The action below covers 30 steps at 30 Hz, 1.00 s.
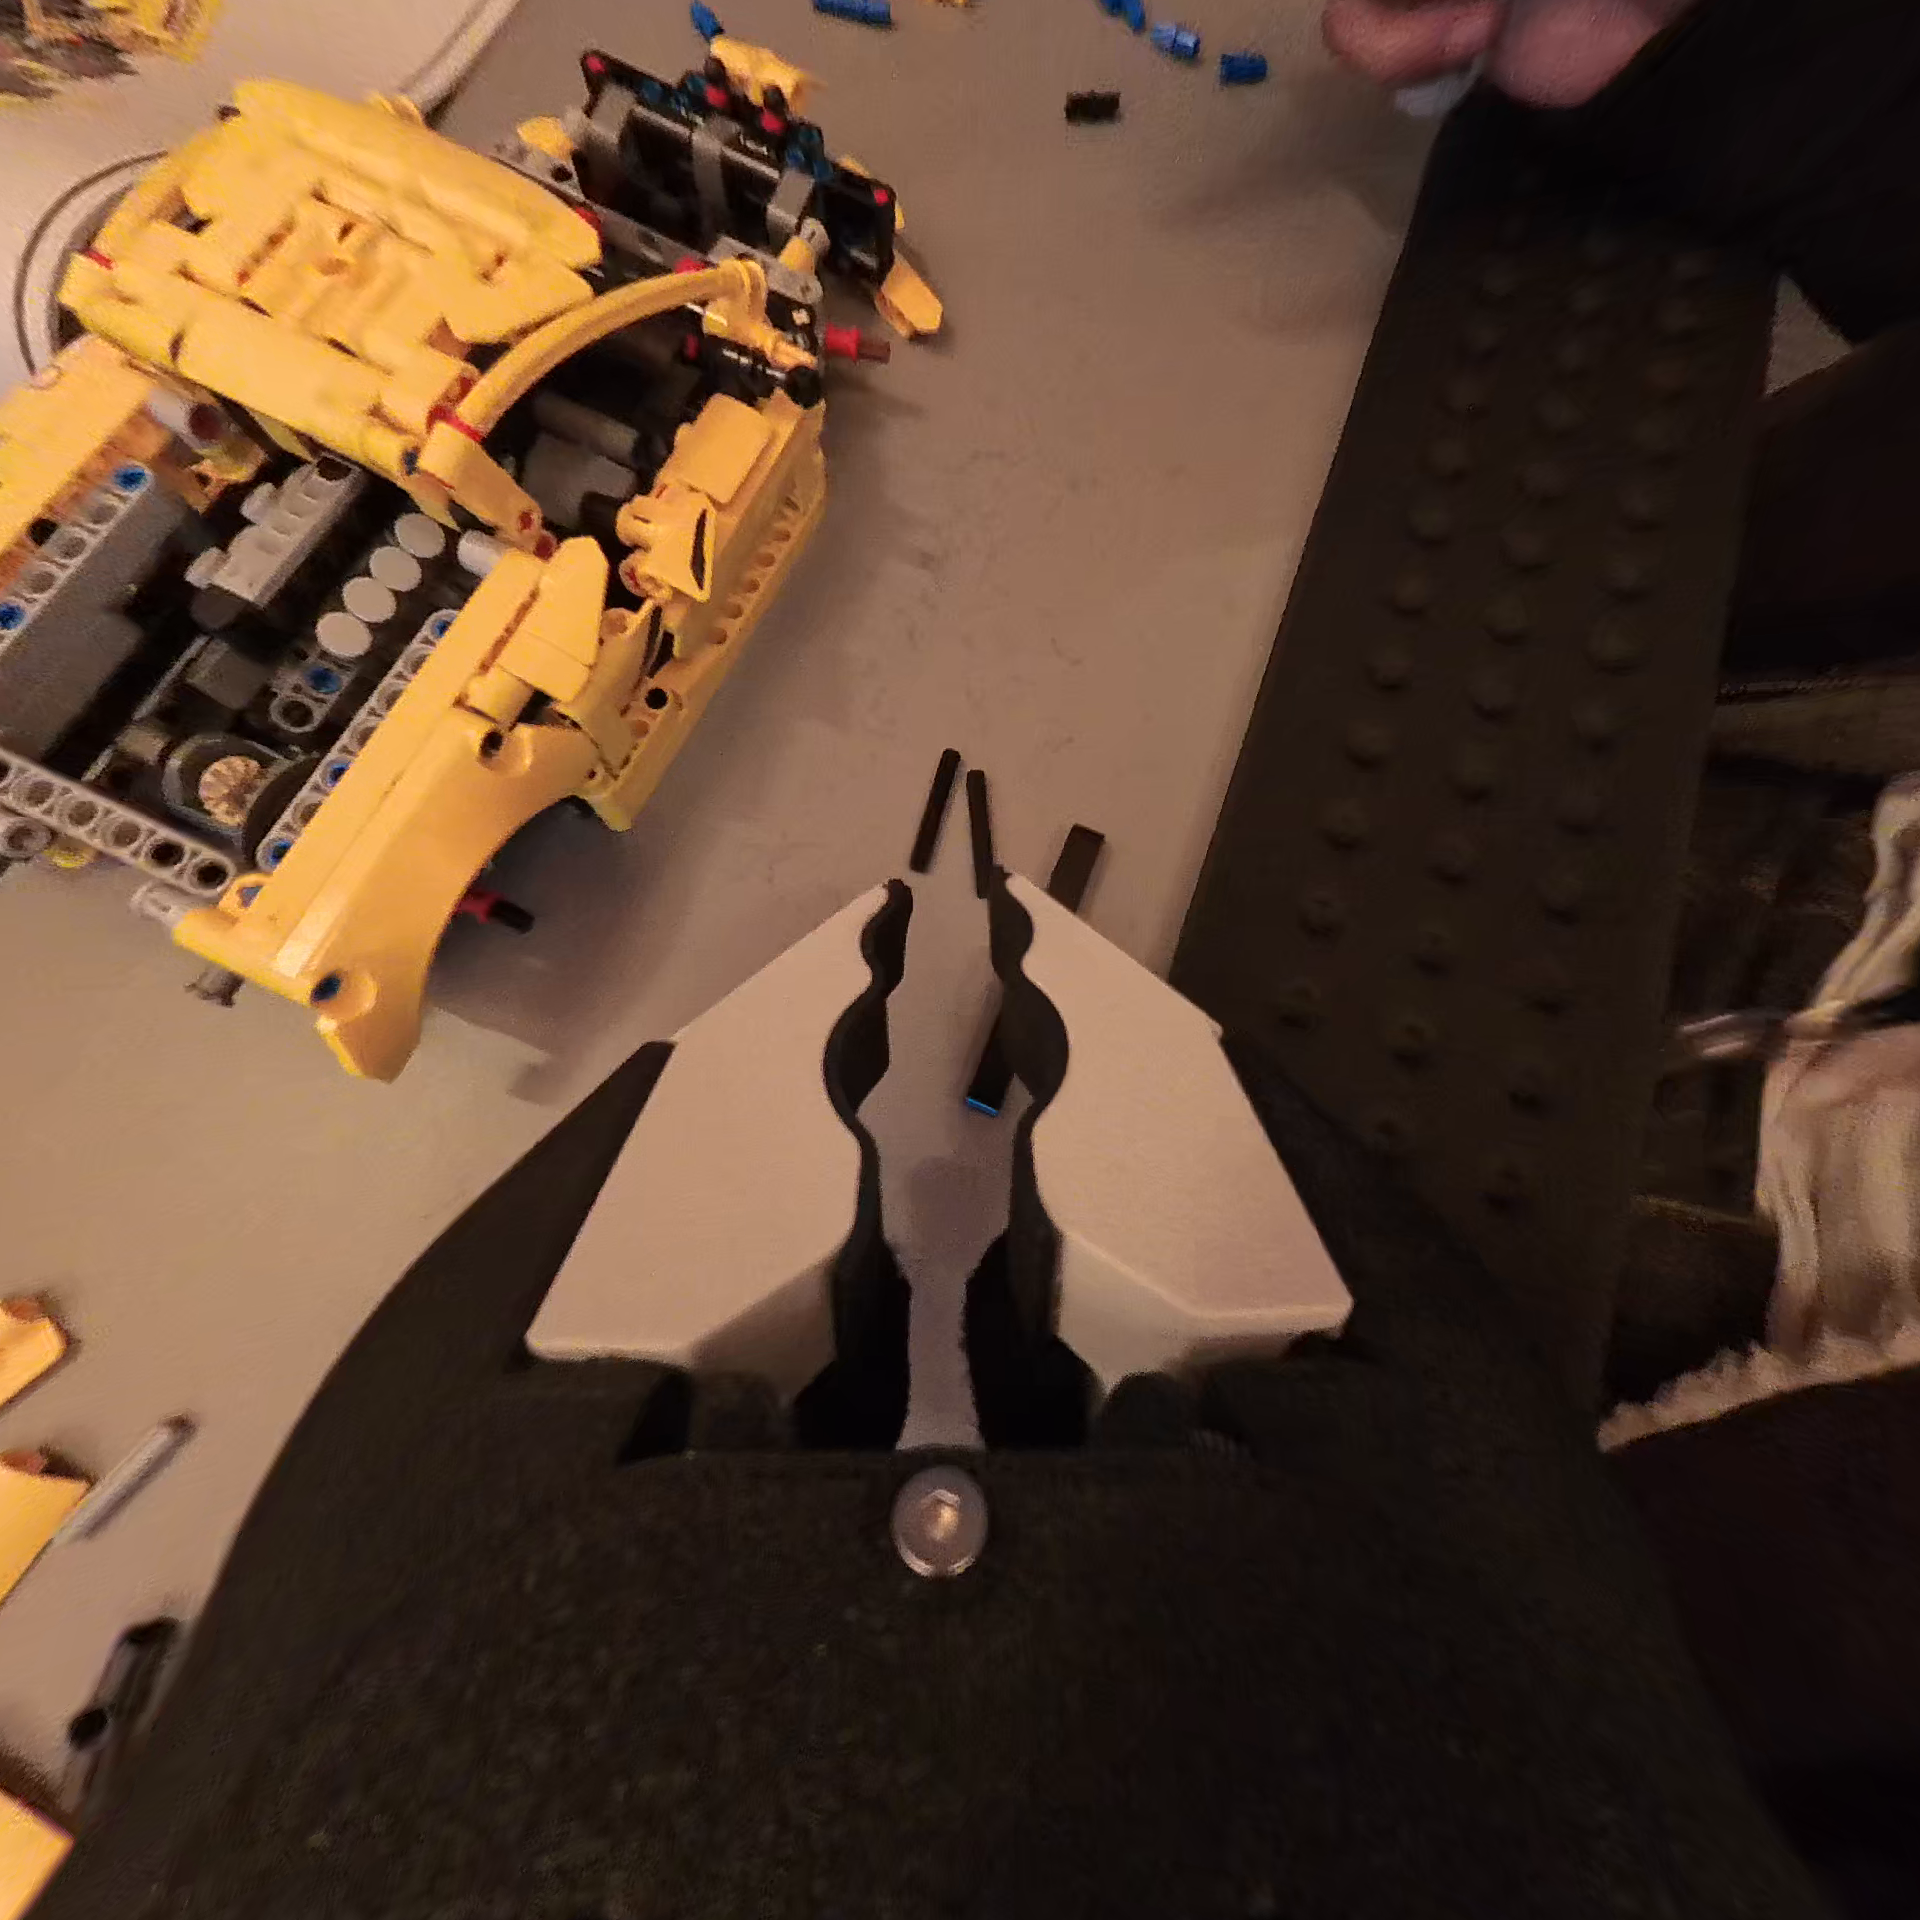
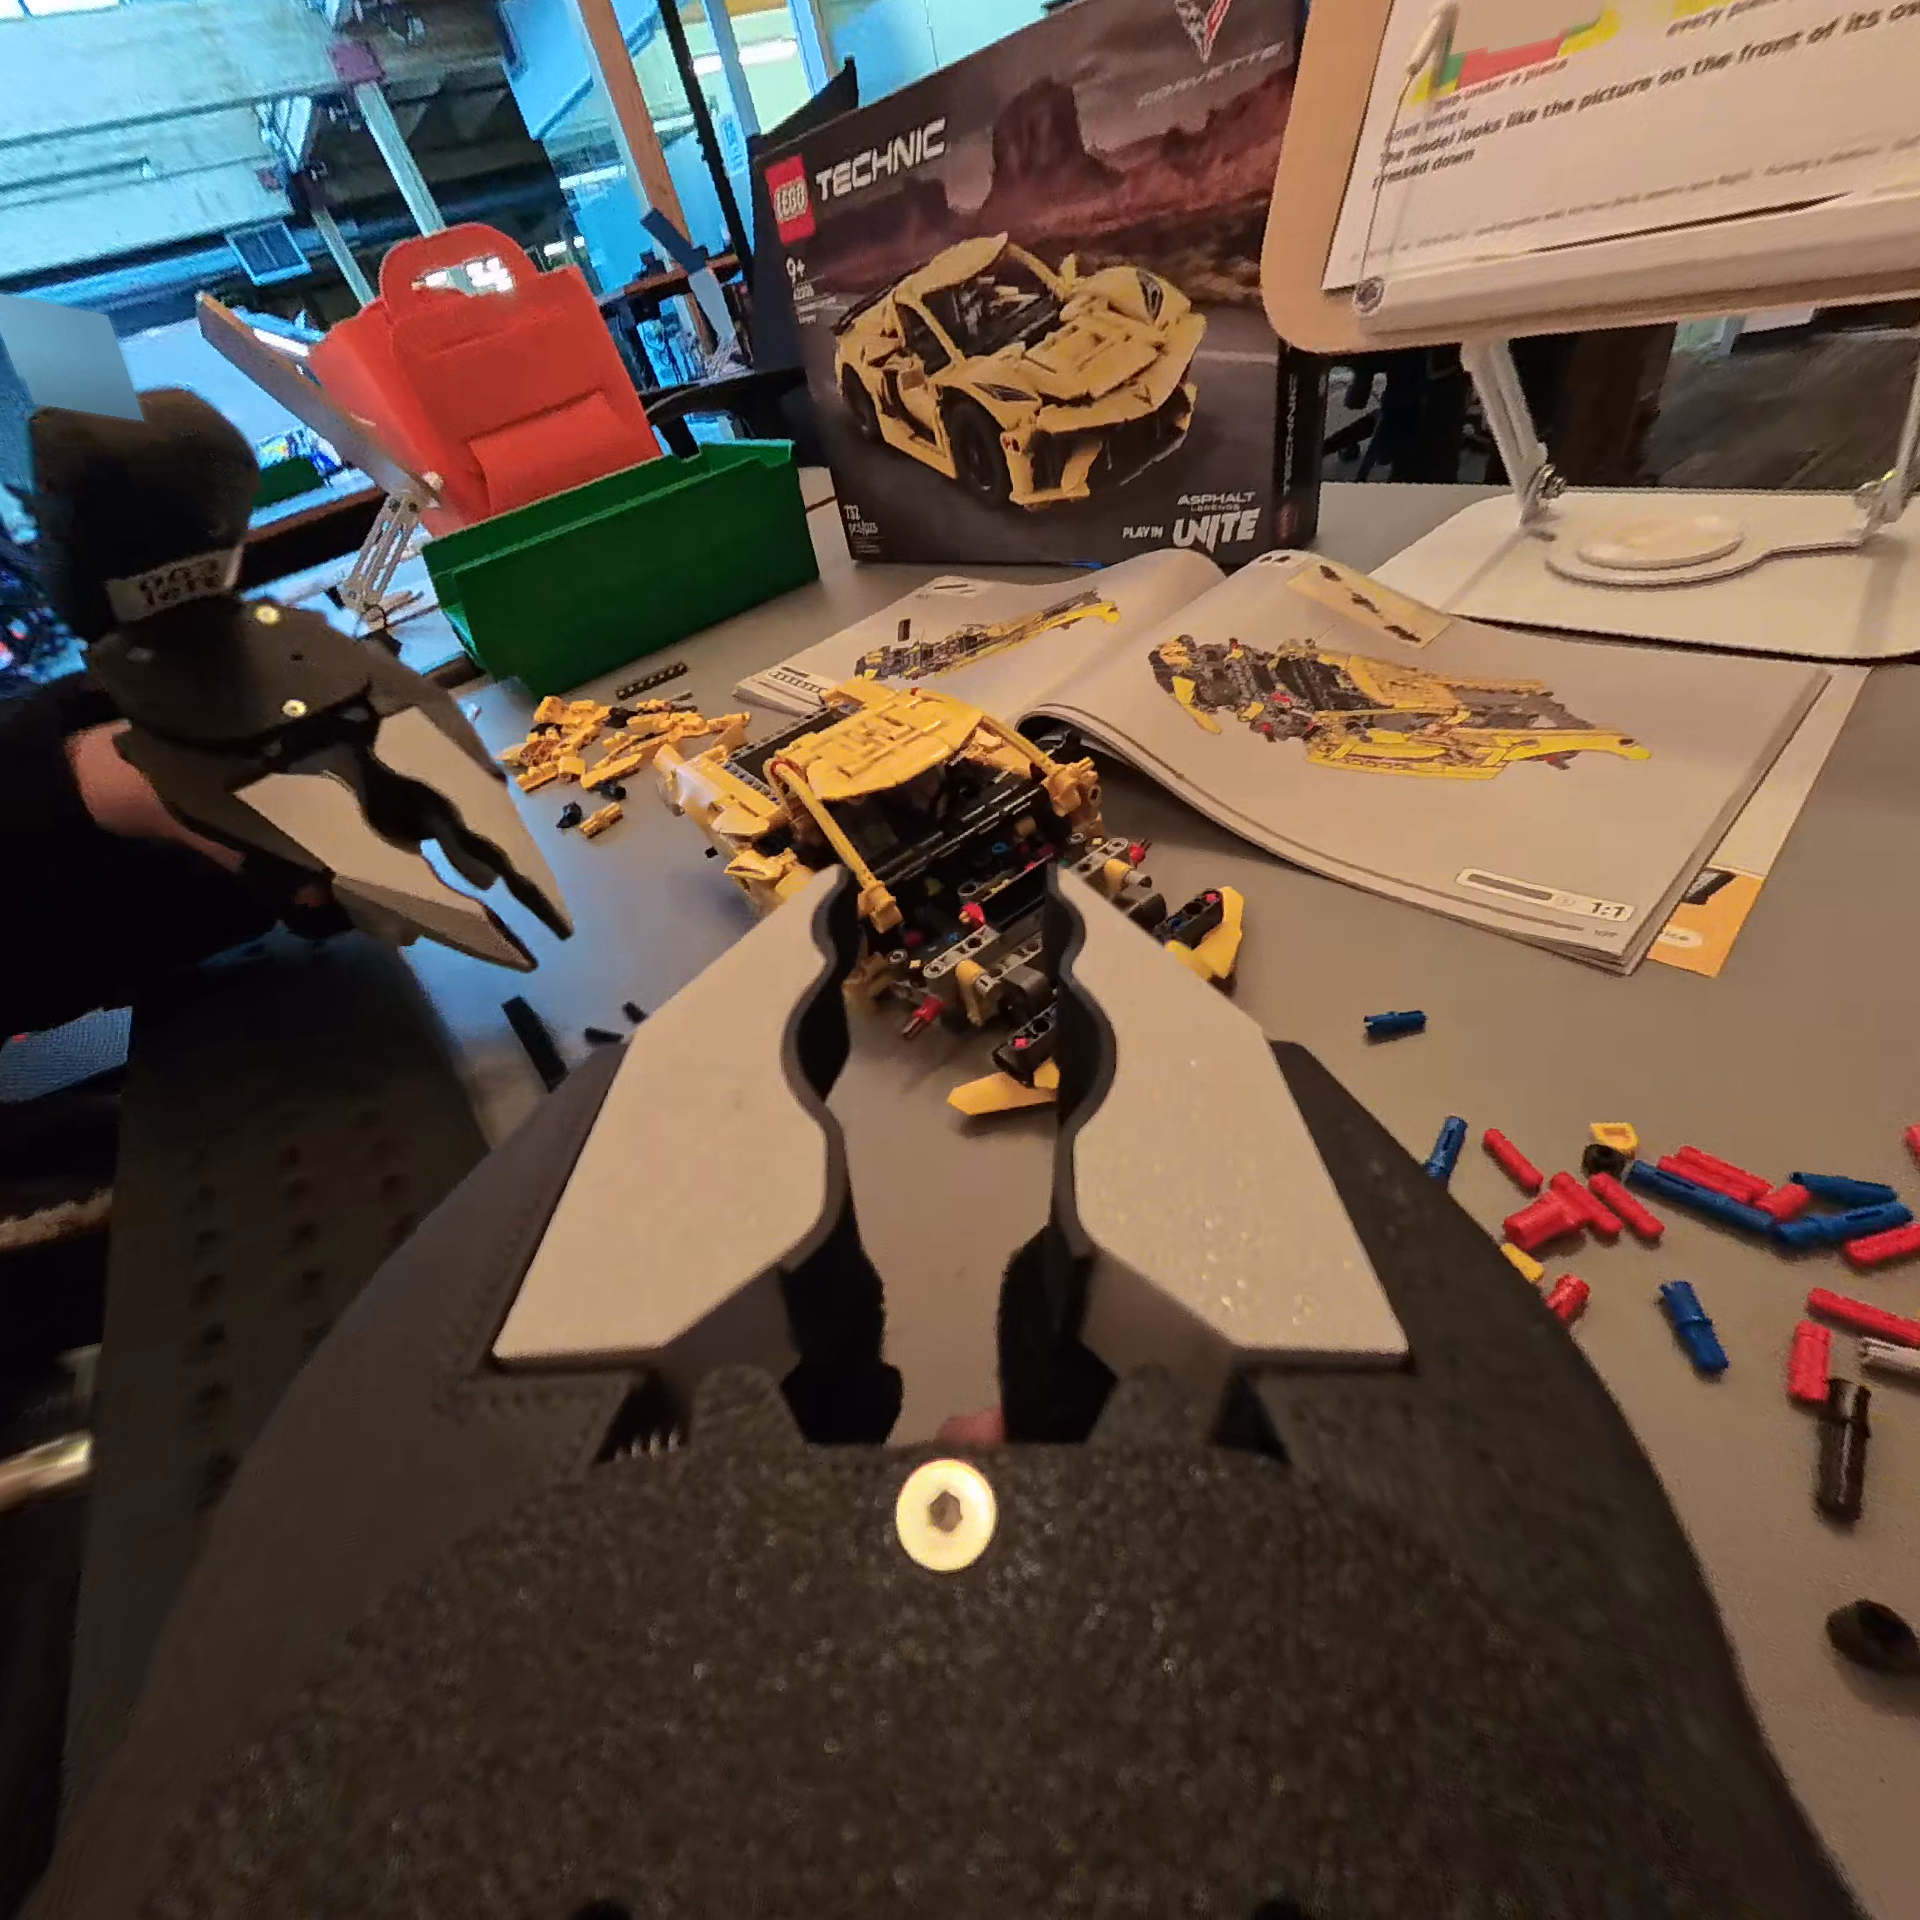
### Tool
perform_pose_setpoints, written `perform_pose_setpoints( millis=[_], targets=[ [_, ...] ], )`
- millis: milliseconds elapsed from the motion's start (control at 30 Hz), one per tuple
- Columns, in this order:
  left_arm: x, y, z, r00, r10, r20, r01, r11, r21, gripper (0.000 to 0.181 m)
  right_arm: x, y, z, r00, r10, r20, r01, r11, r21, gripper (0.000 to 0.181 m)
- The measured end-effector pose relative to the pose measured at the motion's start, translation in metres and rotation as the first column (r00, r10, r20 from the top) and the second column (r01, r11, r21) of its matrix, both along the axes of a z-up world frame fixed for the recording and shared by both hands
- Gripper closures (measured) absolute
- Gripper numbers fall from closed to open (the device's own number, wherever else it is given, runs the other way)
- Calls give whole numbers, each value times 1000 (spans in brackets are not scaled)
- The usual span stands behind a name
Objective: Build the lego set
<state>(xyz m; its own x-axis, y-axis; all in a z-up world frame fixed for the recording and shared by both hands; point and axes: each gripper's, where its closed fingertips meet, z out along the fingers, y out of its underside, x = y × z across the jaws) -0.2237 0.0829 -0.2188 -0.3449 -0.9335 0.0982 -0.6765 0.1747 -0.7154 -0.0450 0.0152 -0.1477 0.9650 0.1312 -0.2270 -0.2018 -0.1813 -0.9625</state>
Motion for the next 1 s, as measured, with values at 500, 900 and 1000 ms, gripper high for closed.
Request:
perform_pose_setpoints(
  millis=[500,900,1000],
  targets=[
    [16,-15,-20,972,-206,-110,208,978,9,163,-19,4,-20,993,95,75,-88,991,-98,148],
    [19,-9,-29,965,-229,-125,245,961,129,163,-48,4,-34,963,234,130,-212,963,-165,147],
    [19,-5,-26,966,-231,-117,245,960,132,163,-53,4,-38,957,257,134,-231,956,-183,147]
  ],
)
